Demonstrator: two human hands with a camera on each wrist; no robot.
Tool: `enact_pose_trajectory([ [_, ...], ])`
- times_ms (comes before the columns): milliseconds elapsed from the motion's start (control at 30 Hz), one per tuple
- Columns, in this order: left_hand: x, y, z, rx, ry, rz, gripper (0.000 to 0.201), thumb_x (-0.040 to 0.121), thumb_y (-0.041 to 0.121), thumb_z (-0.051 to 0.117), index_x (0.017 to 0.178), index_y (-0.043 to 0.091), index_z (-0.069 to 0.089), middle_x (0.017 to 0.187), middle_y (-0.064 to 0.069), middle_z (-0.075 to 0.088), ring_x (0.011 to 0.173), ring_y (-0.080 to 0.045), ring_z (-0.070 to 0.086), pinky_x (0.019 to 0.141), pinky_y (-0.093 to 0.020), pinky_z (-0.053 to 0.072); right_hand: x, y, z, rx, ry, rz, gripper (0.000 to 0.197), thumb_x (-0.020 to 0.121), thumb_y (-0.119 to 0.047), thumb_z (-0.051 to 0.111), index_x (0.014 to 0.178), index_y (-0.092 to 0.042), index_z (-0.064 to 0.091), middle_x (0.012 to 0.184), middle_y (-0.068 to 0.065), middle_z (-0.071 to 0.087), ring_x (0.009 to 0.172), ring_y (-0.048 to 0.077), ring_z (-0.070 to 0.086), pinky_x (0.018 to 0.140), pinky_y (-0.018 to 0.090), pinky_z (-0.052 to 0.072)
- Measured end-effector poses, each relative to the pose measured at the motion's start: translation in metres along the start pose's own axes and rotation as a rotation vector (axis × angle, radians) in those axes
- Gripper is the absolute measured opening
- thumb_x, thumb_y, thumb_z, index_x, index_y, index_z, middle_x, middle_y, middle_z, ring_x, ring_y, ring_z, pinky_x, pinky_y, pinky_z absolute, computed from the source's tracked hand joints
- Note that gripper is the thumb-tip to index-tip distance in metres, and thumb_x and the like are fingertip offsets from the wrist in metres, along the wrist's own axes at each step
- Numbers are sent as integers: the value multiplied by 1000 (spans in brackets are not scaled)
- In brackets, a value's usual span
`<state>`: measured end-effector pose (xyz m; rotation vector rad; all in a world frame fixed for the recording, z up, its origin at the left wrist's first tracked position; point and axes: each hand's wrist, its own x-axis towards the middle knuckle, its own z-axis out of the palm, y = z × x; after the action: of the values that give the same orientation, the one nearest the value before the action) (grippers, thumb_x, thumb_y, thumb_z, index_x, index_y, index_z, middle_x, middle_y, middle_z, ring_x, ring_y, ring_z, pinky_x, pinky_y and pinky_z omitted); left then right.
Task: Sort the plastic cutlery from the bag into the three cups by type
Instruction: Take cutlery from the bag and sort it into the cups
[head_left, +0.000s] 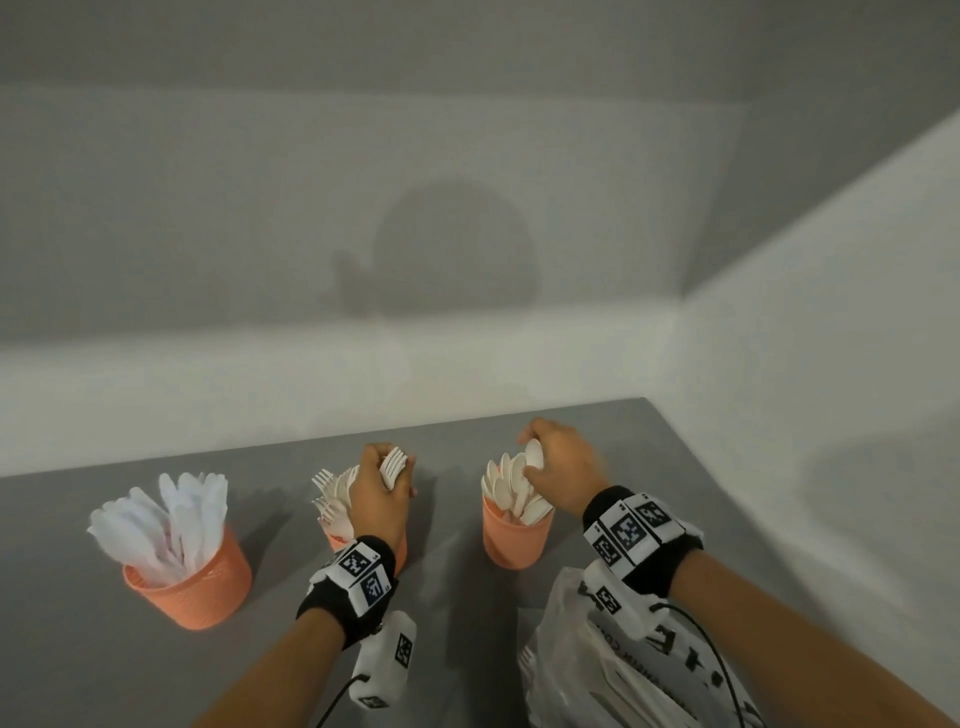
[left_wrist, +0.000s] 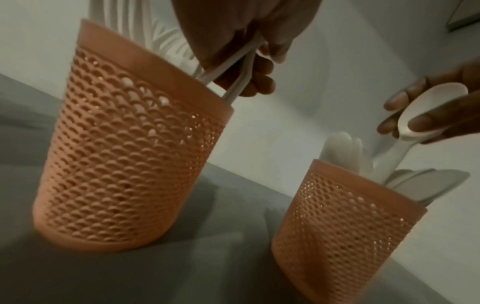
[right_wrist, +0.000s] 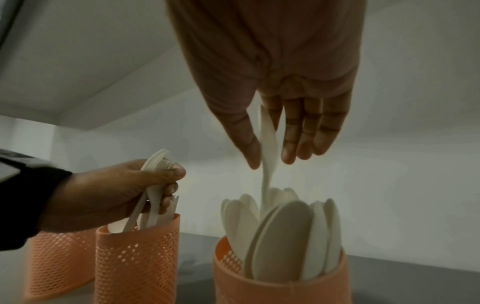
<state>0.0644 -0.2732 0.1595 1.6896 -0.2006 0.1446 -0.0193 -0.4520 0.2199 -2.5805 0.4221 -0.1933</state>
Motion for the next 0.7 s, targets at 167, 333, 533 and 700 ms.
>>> enact_pose_trajectory([
  [167, 3, -8, -2, 48, 4, 15, 14, 90, 9, 57, 96, 16, 47, 65, -5, 45, 65, -28, 50, 65, -40, 49, 0, -12, 9, -23, 16, -89, 38, 86, -3, 47, 123, -10, 49, 125, 7, 53, 114, 23, 51, 94, 28, 40],
  [333, 5, -12, -5, 210, -132, 164, 7, 93, 10, 50, 98, 12, 55, 77, -4, 56, 75, -20, 54, 70, -25, 41, 5, -9, 33, -135, -34, -28, 47, 95, -26, 41, 140, -12, 35, 138, 15, 39, 128, 28, 38, 109, 35, 30],
  [533, 12, -27, -12, 806, -356, 523, 41, 58, -19, 62, 93, 2, 67, 88, -14, 63, 94, -24, 50, 75, -37, 53, 4, -5, 46, -377, -250, 18, 64, 98, -42, 29, 150, -13, 5, 157, 19, -2, 146, 31, 0, 117, 45, 4],
  [700, 16, -14, -17, 1276, -314, 487, 45, 89, 31, 44, 110, -4, 63, 118, -21, 62, 125, -37, 49, 109, -49, 14, 5, 0, 57, -557, -326, 22, 82, 93, -59, 28, 149, -10, -6, 156, 17, -17, 146, 30, -12, 116, 52, -4],
])
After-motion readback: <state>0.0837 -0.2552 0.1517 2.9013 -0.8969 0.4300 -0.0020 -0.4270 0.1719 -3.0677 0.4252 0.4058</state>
